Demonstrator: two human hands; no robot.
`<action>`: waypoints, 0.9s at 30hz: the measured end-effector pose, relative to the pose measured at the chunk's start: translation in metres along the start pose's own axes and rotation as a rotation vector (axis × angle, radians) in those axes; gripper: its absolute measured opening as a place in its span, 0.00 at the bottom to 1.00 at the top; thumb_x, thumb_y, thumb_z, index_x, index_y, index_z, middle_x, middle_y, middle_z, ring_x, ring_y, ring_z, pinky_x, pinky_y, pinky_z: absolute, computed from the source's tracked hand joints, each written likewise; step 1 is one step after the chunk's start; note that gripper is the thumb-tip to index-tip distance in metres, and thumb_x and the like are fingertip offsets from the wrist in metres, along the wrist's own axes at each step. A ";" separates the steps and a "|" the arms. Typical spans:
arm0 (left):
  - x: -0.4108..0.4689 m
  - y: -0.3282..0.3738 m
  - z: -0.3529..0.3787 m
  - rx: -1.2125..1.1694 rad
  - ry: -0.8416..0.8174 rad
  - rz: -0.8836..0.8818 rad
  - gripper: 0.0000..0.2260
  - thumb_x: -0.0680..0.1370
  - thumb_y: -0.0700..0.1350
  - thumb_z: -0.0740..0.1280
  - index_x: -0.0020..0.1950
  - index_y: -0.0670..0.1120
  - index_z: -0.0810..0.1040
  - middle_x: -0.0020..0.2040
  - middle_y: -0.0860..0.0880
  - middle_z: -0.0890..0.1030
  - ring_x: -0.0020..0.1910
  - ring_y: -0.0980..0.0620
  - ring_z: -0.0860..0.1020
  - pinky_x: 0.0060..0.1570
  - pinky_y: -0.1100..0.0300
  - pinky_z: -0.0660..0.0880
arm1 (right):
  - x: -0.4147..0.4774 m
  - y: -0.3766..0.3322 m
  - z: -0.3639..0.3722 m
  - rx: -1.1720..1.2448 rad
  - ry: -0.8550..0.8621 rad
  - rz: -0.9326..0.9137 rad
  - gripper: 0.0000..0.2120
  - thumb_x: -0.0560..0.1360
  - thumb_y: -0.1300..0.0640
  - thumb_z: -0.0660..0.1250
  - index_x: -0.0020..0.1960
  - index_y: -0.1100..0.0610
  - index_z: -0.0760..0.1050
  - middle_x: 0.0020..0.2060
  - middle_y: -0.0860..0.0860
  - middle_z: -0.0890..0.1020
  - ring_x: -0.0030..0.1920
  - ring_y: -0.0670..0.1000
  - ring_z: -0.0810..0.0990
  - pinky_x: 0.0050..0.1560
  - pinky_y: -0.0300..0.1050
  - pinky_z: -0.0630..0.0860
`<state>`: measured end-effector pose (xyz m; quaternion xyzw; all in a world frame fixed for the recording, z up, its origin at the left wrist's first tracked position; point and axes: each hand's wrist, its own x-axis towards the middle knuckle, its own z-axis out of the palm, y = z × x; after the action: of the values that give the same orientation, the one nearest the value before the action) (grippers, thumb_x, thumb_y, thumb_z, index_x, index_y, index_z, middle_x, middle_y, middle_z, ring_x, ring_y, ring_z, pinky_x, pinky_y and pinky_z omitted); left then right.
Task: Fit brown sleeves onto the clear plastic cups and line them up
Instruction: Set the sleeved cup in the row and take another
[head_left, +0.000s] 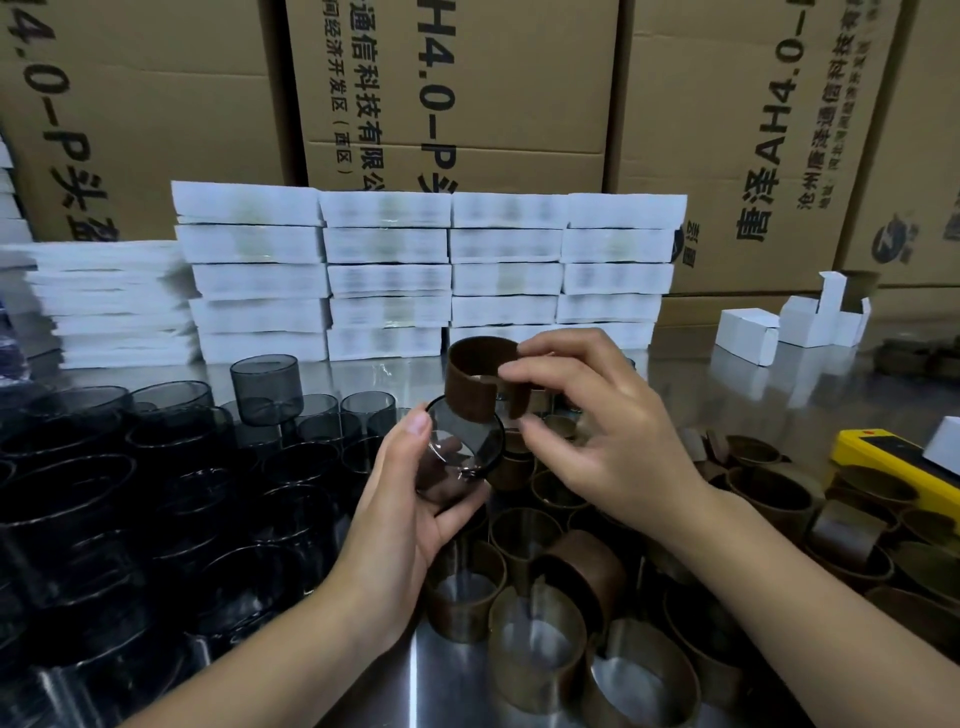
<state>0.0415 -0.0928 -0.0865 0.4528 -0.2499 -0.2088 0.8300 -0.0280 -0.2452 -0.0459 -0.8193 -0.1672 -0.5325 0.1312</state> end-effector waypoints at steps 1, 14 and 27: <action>0.000 0.001 0.000 0.007 -0.011 0.004 0.30 0.68 0.61 0.65 0.67 0.48 0.75 0.62 0.43 0.80 0.60 0.44 0.80 0.56 0.53 0.79 | -0.001 -0.003 -0.001 0.006 -0.004 -0.021 0.13 0.71 0.64 0.69 0.55 0.60 0.80 0.53 0.54 0.76 0.54 0.48 0.76 0.56 0.37 0.73; 0.003 -0.003 -0.007 -0.004 -0.072 0.038 0.30 0.63 0.54 0.72 0.62 0.45 0.75 0.59 0.40 0.81 0.60 0.40 0.79 0.53 0.53 0.79 | -0.008 -0.018 -0.008 0.052 -0.237 -0.056 0.16 0.69 0.71 0.67 0.53 0.58 0.81 0.58 0.52 0.74 0.53 0.48 0.77 0.50 0.43 0.76; 0.005 -0.011 -0.013 0.139 -0.070 0.137 0.31 0.59 0.49 0.74 0.63 0.50 0.76 0.55 0.44 0.83 0.54 0.45 0.82 0.48 0.56 0.80 | 0.001 -0.020 -0.009 0.617 -0.343 0.750 0.17 0.75 0.68 0.65 0.61 0.55 0.73 0.52 0.48 0.80 0.48 0.38 0.79 0.50 0.28 0.73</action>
<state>0.0526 -0.0926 -0.1008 0.4836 -0.3232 -0.1494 0.7996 -0.0432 -0.2302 -0.0410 -0.8215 -0.0302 -0.2328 0.5196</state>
